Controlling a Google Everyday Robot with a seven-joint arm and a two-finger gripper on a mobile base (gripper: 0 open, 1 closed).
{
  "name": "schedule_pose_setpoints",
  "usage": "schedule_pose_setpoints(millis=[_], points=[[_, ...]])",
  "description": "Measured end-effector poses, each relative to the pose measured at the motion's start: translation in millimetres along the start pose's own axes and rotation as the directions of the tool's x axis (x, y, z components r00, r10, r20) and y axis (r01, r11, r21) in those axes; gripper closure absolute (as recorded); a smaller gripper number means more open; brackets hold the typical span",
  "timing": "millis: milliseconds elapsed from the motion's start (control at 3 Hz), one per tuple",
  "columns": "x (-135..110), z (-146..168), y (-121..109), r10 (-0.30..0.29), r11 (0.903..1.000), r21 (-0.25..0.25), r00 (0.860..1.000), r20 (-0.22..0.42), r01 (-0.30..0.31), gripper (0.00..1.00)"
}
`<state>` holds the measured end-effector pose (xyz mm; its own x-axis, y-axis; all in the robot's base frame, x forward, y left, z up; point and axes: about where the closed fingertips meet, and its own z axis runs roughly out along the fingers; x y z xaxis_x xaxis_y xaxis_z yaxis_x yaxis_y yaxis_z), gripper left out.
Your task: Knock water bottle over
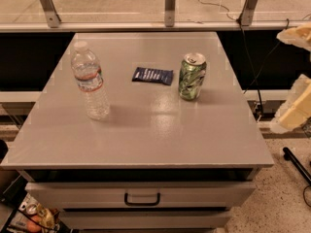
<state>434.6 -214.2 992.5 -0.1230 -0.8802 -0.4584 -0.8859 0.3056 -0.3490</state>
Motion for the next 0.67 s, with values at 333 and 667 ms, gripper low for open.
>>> schedule_pose_setpoints(millis=[333, 667], points=[[-12, 14, -3, -0.007, 0.9987, 0.051, 0.982, 0.19, -0.003, 0.0], [-54, 32, -2, -0.019, 0.9996, 0.028, 0.916, 0.4, 0.009, 0.0]])
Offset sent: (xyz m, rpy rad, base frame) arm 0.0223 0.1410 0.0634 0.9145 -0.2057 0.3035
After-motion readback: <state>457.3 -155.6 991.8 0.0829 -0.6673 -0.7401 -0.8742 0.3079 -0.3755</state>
